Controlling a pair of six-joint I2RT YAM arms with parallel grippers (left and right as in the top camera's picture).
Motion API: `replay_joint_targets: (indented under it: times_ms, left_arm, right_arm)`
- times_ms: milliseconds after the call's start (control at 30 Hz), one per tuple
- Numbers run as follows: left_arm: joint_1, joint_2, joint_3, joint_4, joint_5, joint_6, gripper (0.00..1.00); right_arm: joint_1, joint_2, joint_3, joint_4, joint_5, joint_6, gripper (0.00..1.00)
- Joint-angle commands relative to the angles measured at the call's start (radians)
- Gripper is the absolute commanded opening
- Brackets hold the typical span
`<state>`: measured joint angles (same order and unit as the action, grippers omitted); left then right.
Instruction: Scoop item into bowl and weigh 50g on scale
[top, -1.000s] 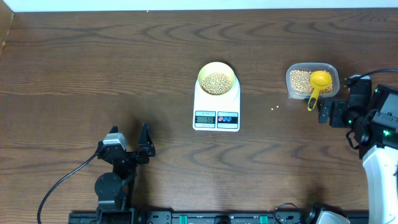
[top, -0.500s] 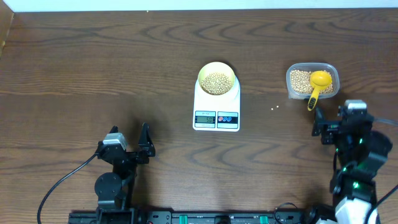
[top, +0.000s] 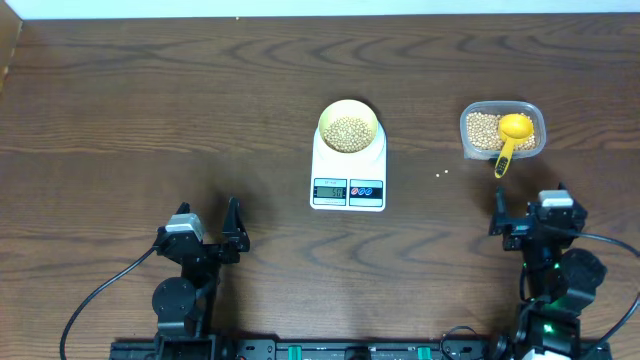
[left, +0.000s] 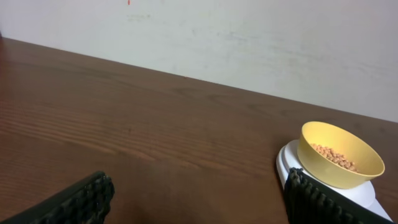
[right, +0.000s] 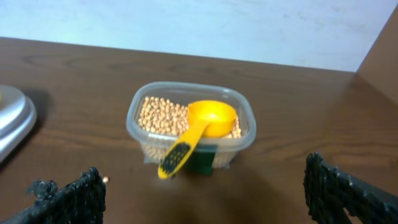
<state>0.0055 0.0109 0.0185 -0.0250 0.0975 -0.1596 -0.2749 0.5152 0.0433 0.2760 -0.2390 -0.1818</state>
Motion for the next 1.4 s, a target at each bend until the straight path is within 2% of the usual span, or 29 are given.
replay_joint_targets:
  times_ms: [0, 233, 700, 1367]
  left_arm:
    - [0.005, -0.006, -0.014, -0.039, 0.006, 0.008, 0.89]
    - [0.005, -0.006, -0.014, -0.039, 0.006, 0.008, 0.89]
    - [0.005, -0.006, -0.014, -0.039, 0.006, 0.008, 0.89]
    - [0.005, -0.006, -0.014, -0.039, 0.006, 0.008, 0.9]
  right_arm:
    - [0.024, -0.056, -0.039, -0.01, 0.081, 0.04, 0.99]
    - [0.087, -0.158, -0.038, -0.089, 0.18, 0.059, 0.99]
    - [0.106, -0.315, -0.038, -0.345, 0.188, 0.086, 0.99]
    - [0.147, -0.494, -0.038, -0.352, 0.214, 0.091, 0.99]
